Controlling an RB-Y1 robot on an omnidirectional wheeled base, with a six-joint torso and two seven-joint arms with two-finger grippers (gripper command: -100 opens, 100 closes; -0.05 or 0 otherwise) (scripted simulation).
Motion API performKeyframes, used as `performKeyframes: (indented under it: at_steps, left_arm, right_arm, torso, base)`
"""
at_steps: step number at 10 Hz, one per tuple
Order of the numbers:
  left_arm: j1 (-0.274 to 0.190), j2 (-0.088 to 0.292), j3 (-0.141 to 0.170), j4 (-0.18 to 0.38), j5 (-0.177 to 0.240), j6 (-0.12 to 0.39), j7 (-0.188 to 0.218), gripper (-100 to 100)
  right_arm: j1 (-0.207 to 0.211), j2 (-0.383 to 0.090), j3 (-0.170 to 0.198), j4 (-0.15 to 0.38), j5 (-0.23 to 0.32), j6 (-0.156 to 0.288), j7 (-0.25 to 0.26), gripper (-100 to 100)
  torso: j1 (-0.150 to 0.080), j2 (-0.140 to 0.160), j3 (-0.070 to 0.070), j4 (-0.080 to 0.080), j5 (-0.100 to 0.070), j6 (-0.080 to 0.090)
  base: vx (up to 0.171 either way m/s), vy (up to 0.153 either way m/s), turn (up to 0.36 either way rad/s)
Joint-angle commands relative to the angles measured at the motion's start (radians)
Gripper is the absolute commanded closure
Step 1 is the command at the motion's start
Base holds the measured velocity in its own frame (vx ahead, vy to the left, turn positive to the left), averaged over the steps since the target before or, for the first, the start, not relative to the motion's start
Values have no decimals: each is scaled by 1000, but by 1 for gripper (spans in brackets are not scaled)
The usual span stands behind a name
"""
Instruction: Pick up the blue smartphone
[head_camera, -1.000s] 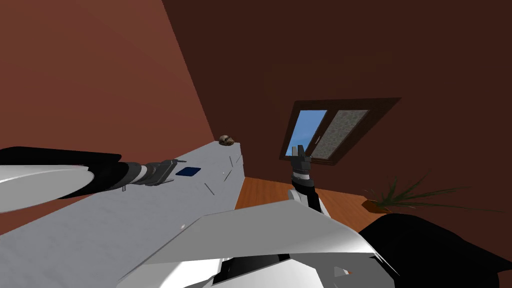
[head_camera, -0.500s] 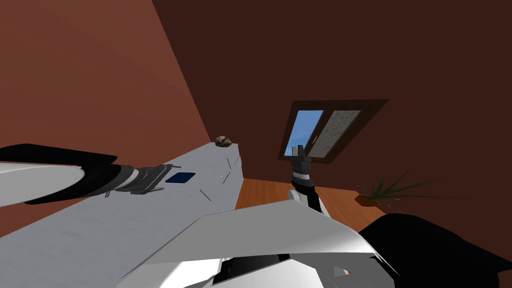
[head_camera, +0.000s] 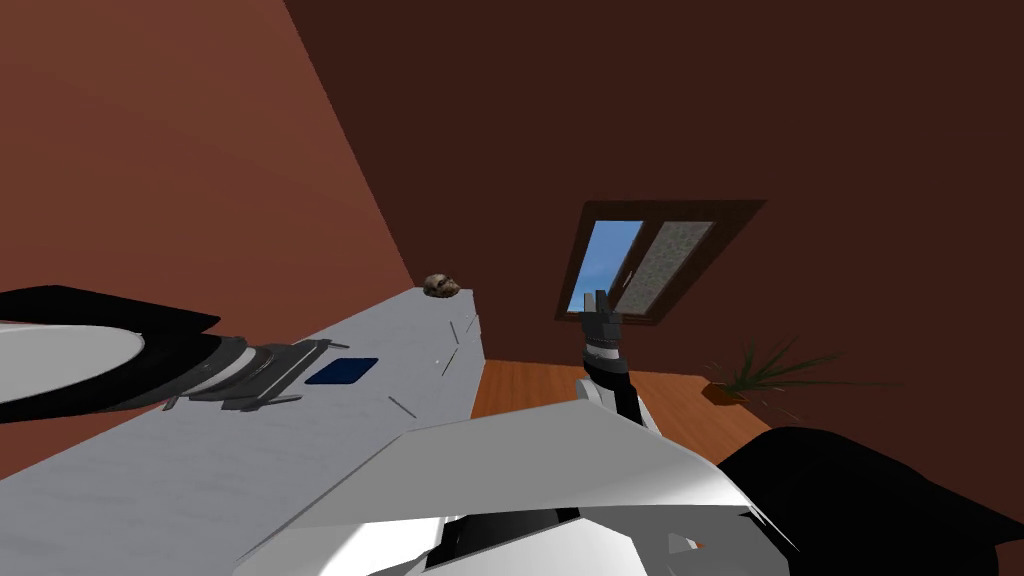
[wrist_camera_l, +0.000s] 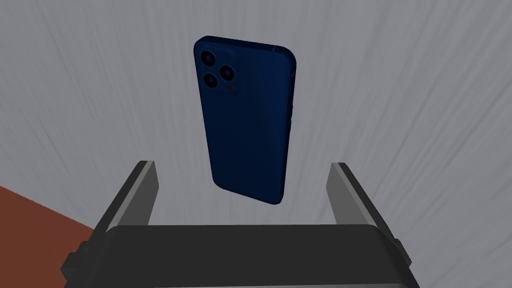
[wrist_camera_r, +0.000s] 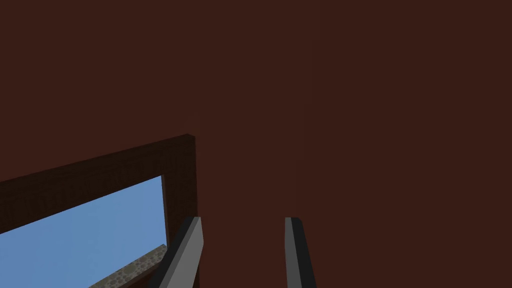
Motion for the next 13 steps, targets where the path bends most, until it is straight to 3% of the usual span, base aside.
performKeyframes:
  at_steps: [1, 8, 11, 12, 13]
  left_arm:
    - [10, 17, 10, 28, 27, 50, 3, -100]
    - [42, 33, 16, 87, 75, 229, 7, -100]
    - [68, 19, -2, 116, 96, 322, 9, -100]
    - [59, 29, 3, 114, 98, 307, 11, -100]
    - [59, 28, 2, 114, 98, 312, 13, 0]
  right_arm:
    - [0, 0, 0, 0, 0, 0, 0, 0]
    - [0, 0, 0, 0, 0, 0, 0, 0]
    - [0, 0, 0, 0, 0, 0, 0, 0]
    - [0, 0, 0, 0, 0, 0, 0, 0]
    - [0, 0, 0, 0, 0, 0, 0, 0]
  torso:
    - [0, 0, 0, 0, 0, 0]
    - [-1, 0, 0, 0, 0, 0]
    - [-1, -1, 0, 0, 0, 0]
    - [-1, -1, -1, 0, 0, 0]
    - [-2, 1, 1, 0, 0, 0]
  base:
    - [75, 50, -128]
    - [68, 24, -71]
    - [83, 22, -78]
    - [40, 10, -12]
    - [7, 2, 1]
